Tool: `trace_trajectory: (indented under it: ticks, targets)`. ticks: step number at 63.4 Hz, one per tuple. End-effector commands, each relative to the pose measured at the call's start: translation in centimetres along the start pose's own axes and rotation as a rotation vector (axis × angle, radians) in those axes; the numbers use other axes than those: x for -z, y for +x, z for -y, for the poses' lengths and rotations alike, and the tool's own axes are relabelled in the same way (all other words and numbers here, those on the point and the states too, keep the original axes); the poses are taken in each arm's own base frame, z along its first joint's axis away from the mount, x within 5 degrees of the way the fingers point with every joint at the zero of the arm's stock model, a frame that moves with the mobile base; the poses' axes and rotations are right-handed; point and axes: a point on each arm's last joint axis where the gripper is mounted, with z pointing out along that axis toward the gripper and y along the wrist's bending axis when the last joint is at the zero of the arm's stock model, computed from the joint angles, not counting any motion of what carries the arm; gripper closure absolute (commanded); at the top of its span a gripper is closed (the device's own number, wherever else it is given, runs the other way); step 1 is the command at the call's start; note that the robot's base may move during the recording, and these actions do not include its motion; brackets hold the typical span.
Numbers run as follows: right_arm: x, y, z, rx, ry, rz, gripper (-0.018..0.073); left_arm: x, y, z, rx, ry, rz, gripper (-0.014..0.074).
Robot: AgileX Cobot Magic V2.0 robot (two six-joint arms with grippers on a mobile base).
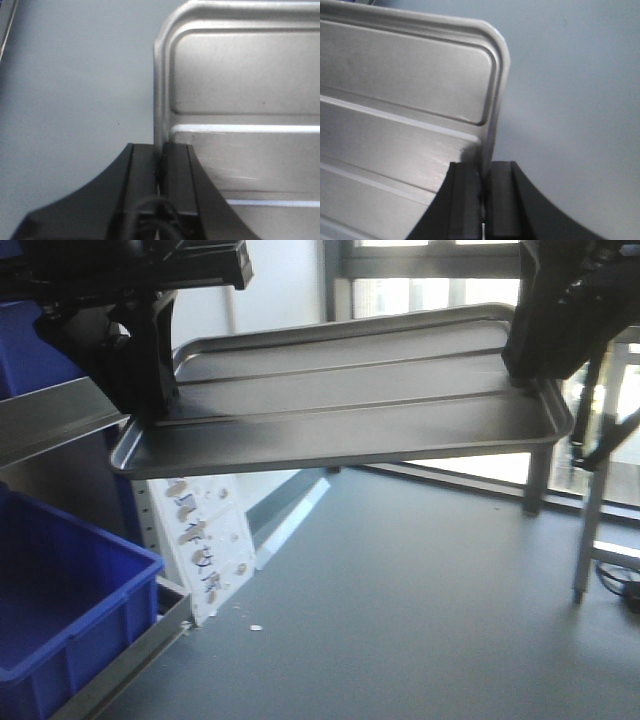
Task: Grab silver tray and stack on right shelf
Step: 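Carry the tray over the larger grey tray on the other shelf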
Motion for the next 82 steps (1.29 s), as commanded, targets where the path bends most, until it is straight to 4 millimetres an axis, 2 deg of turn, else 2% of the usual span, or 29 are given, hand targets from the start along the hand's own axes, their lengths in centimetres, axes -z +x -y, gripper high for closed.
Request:
trace_trajectory:
  ticks: [1,25,82]
  targets:
    - [1.7,-1.1,0.5,0.052,0.015,0.096,0.0503,1.6,-0.8,-0.6,-0.043,-0.044,0.057,0.0689]
    - [1.7,-1.1,0.5,0.052,0.015,0.096,0.0503,3.7,-1.9,-0.7,-0.043,-0.073,0.079,0.0689]
    - [1.7,-1.1,0.5,0.052,0.015,0.096,0.0503,3.7,-1.8,-0.7,-0.013,-0.074,0.068,0.0689]
